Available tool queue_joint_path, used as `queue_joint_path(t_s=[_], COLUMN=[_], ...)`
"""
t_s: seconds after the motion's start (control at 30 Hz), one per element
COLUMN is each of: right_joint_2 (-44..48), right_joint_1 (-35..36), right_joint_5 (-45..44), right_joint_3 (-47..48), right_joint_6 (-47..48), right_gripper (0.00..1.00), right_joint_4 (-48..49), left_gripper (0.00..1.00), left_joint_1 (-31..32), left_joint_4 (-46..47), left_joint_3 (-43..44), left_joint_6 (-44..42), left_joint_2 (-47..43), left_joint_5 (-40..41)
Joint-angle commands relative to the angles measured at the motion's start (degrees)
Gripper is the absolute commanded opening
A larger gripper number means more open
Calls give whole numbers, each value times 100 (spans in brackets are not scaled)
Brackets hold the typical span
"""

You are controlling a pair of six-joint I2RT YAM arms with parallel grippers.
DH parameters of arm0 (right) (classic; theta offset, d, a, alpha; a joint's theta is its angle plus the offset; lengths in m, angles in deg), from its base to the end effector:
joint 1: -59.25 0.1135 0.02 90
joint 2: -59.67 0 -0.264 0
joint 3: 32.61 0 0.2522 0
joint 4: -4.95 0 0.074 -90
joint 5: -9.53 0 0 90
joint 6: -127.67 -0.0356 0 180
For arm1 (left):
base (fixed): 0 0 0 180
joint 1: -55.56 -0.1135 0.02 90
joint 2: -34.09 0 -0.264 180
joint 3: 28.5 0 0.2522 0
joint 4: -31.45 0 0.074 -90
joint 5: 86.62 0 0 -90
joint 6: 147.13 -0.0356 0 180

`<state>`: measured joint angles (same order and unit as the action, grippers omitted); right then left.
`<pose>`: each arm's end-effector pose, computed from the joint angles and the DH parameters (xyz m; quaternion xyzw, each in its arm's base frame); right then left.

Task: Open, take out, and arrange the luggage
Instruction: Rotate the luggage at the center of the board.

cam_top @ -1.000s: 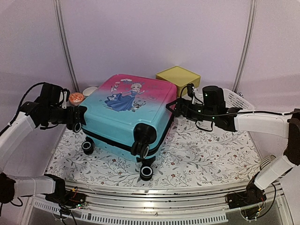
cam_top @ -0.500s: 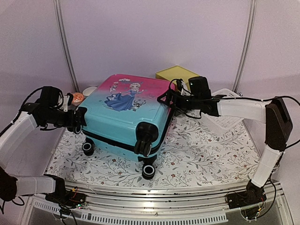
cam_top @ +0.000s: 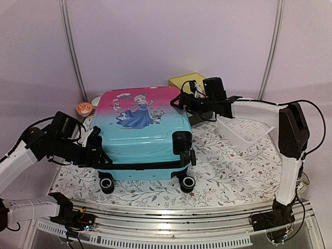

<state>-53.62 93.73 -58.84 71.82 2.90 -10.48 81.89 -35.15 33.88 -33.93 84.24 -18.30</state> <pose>0.3810 0.2776 0.2731 -0.0997 0.8254 0.4325 0.3489 0.1373 -0.0826 0.2826 0.0831 0.9331 -0.2885 0.1978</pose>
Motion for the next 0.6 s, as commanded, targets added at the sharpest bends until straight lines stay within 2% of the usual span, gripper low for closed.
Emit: queue_joint_path(t_s=[0.0, 0.2, 0.4, 0.57], right_joint_2=[485, 1568, 2494, 3157], right_joint_1=[432, 282, 313, 468], right_joint_5=[-287, -1236, -1441, -1776], right_joint_3=[5, -676, -1438, -1948], right_joint_6=[757, 1192, 1394, 1623], right_gripper=[99, 99, 99, 99], right_joint_4=[-226, -669, -949, -1032], left_gripper=[86, 89, 94, 98], left_joint_1=[428, 417, 409, 350], left_joint_4=[1315, 935, 301, 128], left_joint_3=[218, 765, 1376, 1684], left_joint_6=[-218, -107, 188, 445], left_joint_2=[211, 101, -67, -321], left_joint_5=[-1296, -133, 1407, 2413])
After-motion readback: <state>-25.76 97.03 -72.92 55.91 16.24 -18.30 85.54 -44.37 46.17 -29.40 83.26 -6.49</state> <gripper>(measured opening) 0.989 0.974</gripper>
